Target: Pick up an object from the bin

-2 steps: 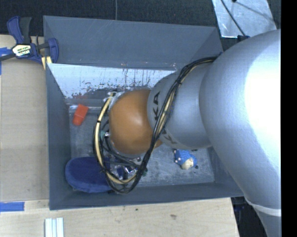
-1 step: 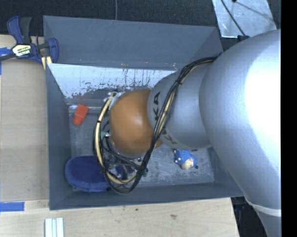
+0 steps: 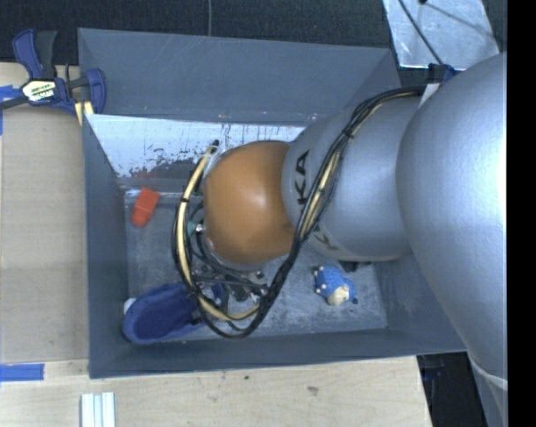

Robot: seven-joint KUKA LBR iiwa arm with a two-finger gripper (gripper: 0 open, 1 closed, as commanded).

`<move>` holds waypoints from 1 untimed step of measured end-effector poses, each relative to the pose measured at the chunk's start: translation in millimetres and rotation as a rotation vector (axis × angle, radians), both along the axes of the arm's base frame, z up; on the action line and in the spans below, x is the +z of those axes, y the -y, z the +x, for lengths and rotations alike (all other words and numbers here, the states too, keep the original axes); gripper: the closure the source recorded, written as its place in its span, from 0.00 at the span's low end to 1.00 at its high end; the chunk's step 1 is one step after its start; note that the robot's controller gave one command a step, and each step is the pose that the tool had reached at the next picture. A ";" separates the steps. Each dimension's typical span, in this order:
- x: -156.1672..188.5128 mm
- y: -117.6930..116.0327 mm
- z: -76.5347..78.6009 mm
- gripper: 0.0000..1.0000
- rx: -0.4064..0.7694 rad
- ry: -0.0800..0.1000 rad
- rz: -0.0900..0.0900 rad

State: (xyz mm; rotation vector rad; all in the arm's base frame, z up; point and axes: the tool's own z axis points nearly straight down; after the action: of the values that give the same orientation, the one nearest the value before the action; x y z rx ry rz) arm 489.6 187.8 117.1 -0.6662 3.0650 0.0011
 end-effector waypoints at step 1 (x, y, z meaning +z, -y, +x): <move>37.4 -0.5 1.5 1.00 0.000 0.002 0.000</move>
Offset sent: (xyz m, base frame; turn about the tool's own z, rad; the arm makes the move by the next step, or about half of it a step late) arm 0.0000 0.0002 0.0350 0.0000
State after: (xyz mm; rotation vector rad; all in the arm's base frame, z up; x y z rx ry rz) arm 491.2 188.3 154.4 -0.6656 3.0633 0.0013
